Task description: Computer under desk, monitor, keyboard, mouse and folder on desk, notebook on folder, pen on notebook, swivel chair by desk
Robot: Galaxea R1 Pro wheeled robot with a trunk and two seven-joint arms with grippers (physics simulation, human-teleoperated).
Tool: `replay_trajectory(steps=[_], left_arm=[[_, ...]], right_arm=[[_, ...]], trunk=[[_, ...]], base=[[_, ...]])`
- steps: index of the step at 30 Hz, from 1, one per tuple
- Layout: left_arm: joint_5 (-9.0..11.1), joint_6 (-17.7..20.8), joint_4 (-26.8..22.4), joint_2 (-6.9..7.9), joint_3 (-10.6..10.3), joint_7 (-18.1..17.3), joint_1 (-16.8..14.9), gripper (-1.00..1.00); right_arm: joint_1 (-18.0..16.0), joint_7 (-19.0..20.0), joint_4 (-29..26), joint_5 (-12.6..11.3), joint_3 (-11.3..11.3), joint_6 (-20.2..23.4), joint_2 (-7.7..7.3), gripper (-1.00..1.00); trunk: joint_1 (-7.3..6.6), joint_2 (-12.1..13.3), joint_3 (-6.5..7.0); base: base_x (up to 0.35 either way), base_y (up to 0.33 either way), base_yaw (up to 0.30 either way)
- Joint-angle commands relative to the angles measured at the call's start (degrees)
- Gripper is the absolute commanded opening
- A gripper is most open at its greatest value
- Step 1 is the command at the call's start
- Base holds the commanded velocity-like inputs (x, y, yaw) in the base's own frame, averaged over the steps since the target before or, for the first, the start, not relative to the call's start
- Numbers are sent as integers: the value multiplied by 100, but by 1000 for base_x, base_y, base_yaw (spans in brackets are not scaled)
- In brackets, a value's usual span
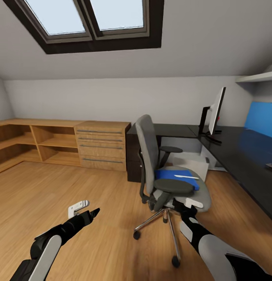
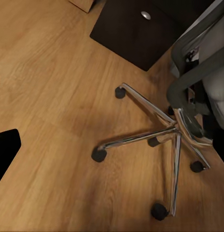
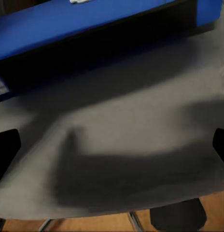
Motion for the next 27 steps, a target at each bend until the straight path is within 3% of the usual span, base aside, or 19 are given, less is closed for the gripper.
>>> replay_trajectory(steps=[1,4,6,8,9,13,15,16,21,23,27], left_arm=[[64,13,-9,7,41,56,-2,100],[71,17,-9,9,224,56,-2,100],[82,21,-15,10,442,57,-2,100],[83,22,-16,10,478,57,-2,100],[95,26,-17,10,545,54,-2,100],[131,35,-37,3,935,43,-2,100],[155,37,-43,-3,1079,42,-2,100],[220,39,-48,-9,1271,41,-2,100],[349,40,-57,-9,1456,40,-2,100],[398,41,-61,-4,1629,39,-2,100],[408,41,-73,-19,1788,39,-2,100]], right_arm=[[-5,1,3,-68,-3,-21,-31,100],[-5,-5,4,-149,-41,-8,-163,100],[-5,3,4,-644,-168,10,-391,100],[-5,6,4,-855,-189,16,-445,100],[-5,12,4,-1109,-208,22,-526,100],[-5,17,4,-1614,-230,33,-755,100],[-5,30,6,-1771,-229,34,-792,100],[-5,118,5,-1943,-228,38,-827,100],[-4,424,8,-2059,-215,23,-815,100],[-5,599,8,-2093,-208,30,-798,100],[-5,623,5,-2118,-209,12,-790,100]], trunk=[[-1,-3,-3],[-1,-3,5],[-1,-3,11],[-1,-3,17],[-1,-3,19],[-1,-3,30],[-1,-3,35],[21,-43,19],[131,-243,-68],[175,-324,-104],[263,-484,-176]], base=[[0,0,-237],[0,0,-254],[0,0,-270],[0,0,-273],[0,0,-275],[0,0,-276],[0,0,-276],[0,0,-249],[0,0,-123],[0,0,-20],[0,0,-4]])
